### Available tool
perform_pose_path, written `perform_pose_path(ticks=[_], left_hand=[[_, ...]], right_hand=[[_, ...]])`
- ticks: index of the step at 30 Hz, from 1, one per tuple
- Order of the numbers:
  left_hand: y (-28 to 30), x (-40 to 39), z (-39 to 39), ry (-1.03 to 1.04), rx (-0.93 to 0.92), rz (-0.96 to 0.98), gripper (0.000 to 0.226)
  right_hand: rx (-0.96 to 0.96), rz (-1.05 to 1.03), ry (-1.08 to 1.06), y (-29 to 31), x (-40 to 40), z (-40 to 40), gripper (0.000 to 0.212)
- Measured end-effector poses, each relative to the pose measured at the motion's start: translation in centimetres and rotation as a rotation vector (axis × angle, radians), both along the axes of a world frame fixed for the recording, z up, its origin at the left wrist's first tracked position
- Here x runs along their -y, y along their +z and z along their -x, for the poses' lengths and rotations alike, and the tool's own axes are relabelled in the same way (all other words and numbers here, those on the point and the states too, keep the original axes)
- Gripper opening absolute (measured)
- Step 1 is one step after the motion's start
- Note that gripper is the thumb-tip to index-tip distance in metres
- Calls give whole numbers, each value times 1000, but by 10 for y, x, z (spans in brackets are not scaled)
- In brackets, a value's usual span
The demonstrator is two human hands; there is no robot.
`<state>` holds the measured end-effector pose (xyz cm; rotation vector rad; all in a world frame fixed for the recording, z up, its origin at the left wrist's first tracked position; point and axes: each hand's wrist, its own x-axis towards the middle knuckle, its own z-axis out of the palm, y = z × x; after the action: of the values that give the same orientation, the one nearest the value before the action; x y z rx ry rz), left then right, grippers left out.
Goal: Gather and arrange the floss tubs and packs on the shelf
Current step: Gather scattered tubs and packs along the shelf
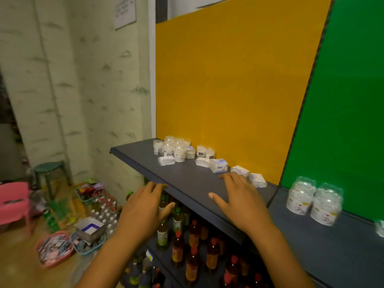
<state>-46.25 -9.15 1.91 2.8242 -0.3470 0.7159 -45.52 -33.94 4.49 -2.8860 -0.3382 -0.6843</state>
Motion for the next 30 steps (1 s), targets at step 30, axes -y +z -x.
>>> perform_pose_path(ticks=[30], left_hand=[[3, -184, -335, -18, -74, 129, 52]], right_hand=[[-53, -100, 22, -23, -178, -345, 53]])
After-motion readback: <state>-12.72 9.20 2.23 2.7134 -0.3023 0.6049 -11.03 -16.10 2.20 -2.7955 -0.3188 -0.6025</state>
